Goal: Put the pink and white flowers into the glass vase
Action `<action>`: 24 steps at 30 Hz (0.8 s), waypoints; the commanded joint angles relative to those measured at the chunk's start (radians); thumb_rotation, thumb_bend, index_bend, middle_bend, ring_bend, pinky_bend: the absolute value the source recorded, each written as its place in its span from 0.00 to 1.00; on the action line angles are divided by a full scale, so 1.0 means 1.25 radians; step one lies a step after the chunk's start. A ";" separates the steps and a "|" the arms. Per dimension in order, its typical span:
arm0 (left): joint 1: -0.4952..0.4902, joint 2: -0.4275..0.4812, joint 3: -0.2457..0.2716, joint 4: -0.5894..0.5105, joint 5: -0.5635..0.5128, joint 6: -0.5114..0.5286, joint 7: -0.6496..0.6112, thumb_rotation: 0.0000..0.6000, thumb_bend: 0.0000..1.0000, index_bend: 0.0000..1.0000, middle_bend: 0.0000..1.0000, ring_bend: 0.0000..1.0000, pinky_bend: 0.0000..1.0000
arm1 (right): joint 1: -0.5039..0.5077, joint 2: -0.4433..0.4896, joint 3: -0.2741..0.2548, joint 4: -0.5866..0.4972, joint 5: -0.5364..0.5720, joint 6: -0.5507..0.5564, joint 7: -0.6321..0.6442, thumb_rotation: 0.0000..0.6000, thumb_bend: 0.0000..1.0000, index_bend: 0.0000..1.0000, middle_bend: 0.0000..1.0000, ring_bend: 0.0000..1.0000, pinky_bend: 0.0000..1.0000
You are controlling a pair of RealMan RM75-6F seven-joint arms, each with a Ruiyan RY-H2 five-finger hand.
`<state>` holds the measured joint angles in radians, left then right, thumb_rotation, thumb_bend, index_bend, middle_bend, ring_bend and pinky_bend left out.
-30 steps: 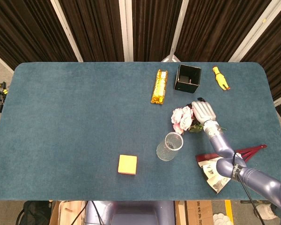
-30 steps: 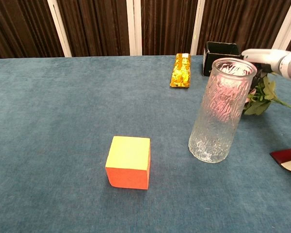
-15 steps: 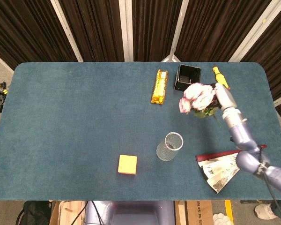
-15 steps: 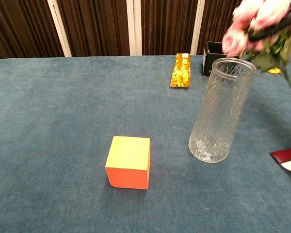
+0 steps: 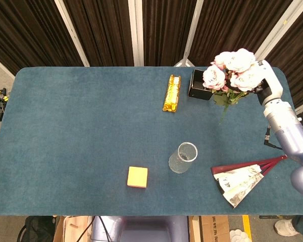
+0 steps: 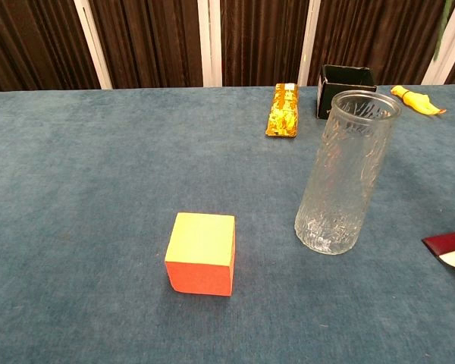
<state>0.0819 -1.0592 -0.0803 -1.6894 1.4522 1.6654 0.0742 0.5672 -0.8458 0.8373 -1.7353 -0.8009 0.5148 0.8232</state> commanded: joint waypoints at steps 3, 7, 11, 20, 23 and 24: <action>0.005 -0.007 -0.016 0.012 -0.009 0.026 -0.006 1.00 0.25 0.10 0.00 0.00 0.02 | -0.057 0.124 0.084 -0.186 0.101 0.005 0.068 1.00 0.23 0.65 0.55 0.55 0.12; 0.011 -0.014 -0.025 0.031 0.010 0.058 -0.053 1.00 0.25 0.09 0.00 0.00 0.02 | -0.068 0.168 0.093 -0.284 0.134 0.042 0.065 1.00 0.23 0.65 0.55 0.55 0.12; 0.016 -0.008 -0.025 0.044 0.009 0.060 -0.084 1.00 0.25 0.09 0.00 0.00 0.02 | -0.059 0.176 0.084 -0.359 0.158 0.084 0.058 1.00 0.23 0.65 0.55 0.55 0.12; 0.019 0.003 -0.026 0.045 0.000 0.053 -0.107 1.00 0.25 0.09 0.00 0.00 0.02 | -0.009 0.133 0.031 -0.423 0.184 0.192 0.018 1.00 0.23 0.65 0.55 0.55 0.12; 0.019 0.005 -0.025 0.044 0.001 0.052 -0.107 1.00 0.25 0.09 0.00 0.00 0.02 | 0.013 0.106 0.006 -0.425 0.185 0.221 -0.005 1.00 0.23 0.65 0.55 0.55 0.12; 0.019 0.005 -0.025 0.044 0.001 0.053 -0.108 1.00 0.25 0.09 0.00 0.00 0.02 | 0.019 0.097 -0.003 -0.422 0.186 0.229 -0.011 1.00 0.23 0.65 0.55 0.55 0.12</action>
<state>0.1056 -1.0532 -0.1121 -1.6346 1.4536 1.7311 -0.0603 0.5729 -0.7033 0.8551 -2.2603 -0.5718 0.7821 0.8280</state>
